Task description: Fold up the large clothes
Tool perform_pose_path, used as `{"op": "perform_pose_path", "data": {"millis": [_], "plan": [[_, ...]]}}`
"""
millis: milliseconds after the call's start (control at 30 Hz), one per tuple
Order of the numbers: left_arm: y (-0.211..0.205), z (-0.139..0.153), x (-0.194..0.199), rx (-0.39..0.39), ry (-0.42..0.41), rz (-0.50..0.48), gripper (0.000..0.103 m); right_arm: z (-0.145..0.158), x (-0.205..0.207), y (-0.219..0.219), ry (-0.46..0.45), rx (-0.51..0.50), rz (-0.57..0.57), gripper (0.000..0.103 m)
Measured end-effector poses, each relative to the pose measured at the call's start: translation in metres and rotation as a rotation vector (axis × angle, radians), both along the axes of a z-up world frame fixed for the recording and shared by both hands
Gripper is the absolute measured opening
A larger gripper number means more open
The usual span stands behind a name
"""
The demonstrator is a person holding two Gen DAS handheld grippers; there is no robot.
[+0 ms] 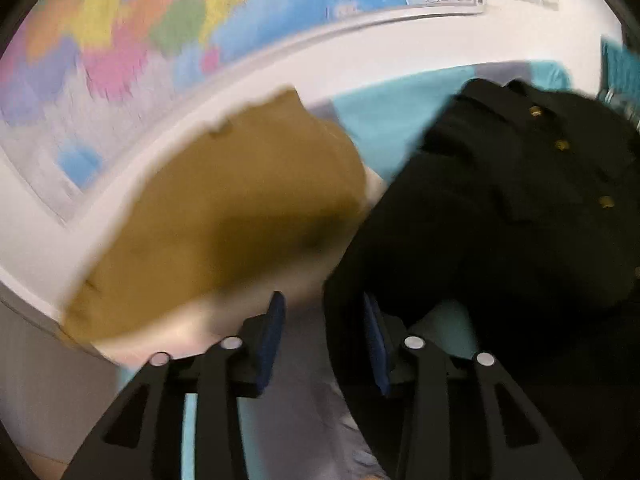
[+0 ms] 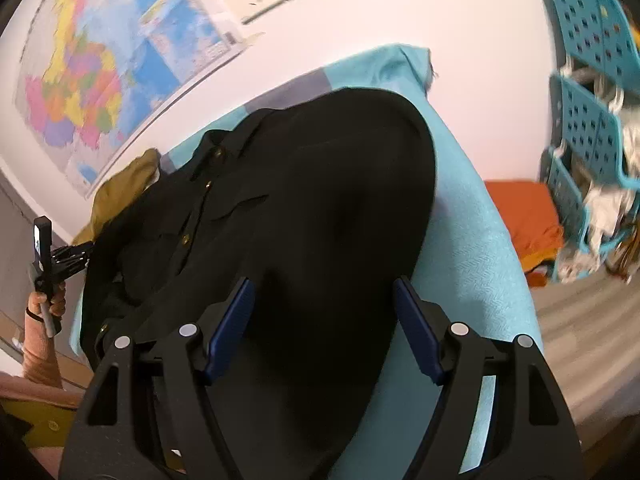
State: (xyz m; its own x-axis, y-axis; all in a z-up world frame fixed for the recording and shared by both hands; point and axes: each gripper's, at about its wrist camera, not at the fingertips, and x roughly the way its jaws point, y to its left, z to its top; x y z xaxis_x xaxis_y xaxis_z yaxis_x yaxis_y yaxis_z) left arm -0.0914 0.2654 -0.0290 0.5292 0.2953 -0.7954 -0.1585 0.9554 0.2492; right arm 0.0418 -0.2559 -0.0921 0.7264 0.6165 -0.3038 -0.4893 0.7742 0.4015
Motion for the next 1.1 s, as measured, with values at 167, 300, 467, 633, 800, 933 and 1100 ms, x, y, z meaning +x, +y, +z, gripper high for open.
{"op": "perform_pose_path", "data": {"millis": [167, 300, 467, 633, 800, 933, 1100], "plan": [[0.031, -0.002, -0.059, -0.332, -0.103, 0.003, 0.070, 0.032, -0.055, 0.030, -0.207, -0.085, 0.060, 0.074], [0.019, -0.022, -0.090, -0.426, -0.099, -0.071, 0.080, 0.044, -0.110, 0.108, -0.380, -0.235, 0.325, 0.083], [-0.002, -0.057, -0.085, -0.456, -0.057, -0.104, 0.063, 0.004, -0.149, 0.227, -0.462, -0.553, 0.565, 0.088], [-0.004, -0.040, -0.078, -0.405, -0.106, -0.066, 0.005, -0.025, -0.153, 0.268, -0.565, -0.751, 0.457, 0.092], [0.024, 0.037, -0.098, -0.323, -0.257, 0.008, 0.005, -0.003, -0.129, 0.243, -0.455, -0.642, 0.381, 0.020], [0.049, 0.079, -0.111, -0.012, -0.295, 0.150, 0.021, 0.012, -0.112, 0.209, -0.398, -0.518, 0.343, 0.018], [0.031, 0.043, -0.101, 0.216, -0.165, 0.170, 0.039, 0.006, -0.106, 0.201, -0.332, -0.406, 0.406, 0.047]]}}
